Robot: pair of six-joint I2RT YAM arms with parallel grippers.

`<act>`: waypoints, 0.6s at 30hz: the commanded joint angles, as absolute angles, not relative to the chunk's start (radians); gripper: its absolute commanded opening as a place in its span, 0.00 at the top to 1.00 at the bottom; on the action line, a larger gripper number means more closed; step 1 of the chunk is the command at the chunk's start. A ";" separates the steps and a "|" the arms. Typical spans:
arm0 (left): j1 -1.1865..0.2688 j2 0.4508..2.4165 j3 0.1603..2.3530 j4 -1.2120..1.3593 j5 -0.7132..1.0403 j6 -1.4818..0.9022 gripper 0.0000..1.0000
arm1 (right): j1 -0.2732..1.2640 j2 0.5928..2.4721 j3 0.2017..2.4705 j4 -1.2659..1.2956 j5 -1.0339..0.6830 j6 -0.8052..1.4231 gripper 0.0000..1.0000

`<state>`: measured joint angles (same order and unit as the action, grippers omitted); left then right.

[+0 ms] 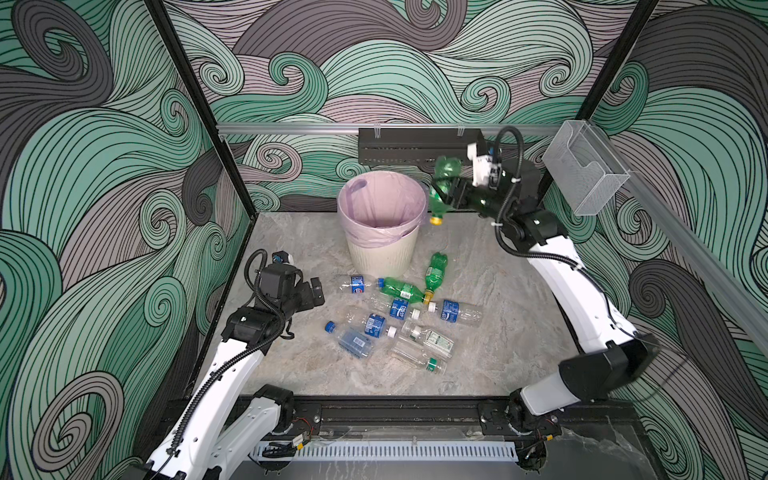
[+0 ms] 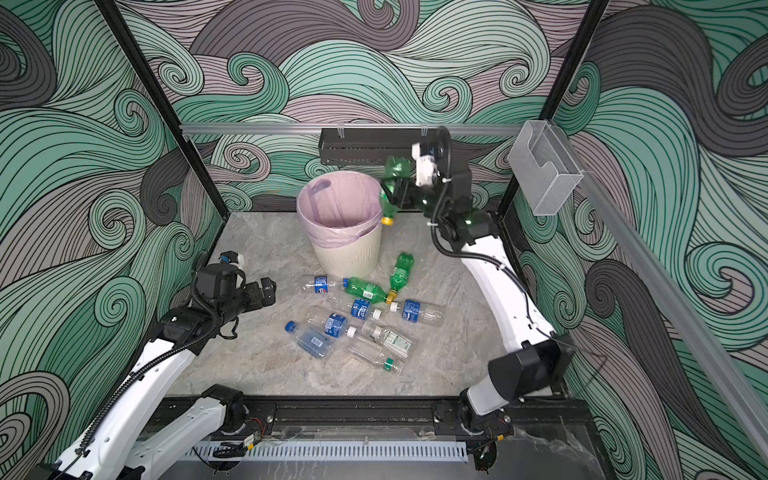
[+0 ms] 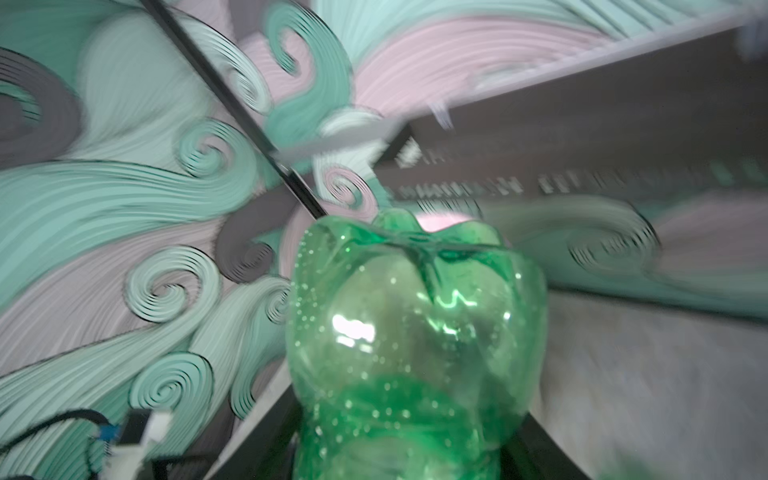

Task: Throw the plastic bottles in the bin
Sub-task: 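Carry the green bottle over the bin and open the right gripper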

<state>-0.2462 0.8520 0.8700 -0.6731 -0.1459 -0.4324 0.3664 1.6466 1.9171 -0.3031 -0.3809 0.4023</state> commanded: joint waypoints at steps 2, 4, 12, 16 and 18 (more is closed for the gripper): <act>-0.238 0.849 0.878 -0.677 -0.125 -0.465 0.01 | 0.442 1.877 2.277 -0.489 -0.322 0.385 0.01; -0.238 0.839 0.877 -0.702 -0.123 -0.459 0.01 | 0.443 1.884 2.304 -0.540 -0.315 0.365 0.01; -0.237 0.808 0.860 -0.735 -0.121 -0.451 0.01 | 0.425 1.534 1.762 -0.477 -0.268 0.226 0.00; -0.238 0.820 0.864 -0.733 -0.120 -0.443 0.01 | 0.404 1.393 1.555 -0.531 -0.253 0.198 0.00; -0.236 0.828 0.864 -0.730 -0.118 -0.440 0.01 | 0.392 1.330 1.459 -0.571 -0.212 0.188 0.00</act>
<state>-0.2462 0.8181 0.8616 -0.7055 -0.1230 -0.4419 0.4053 1.3895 1.5345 -0.5148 -0.2649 0.2386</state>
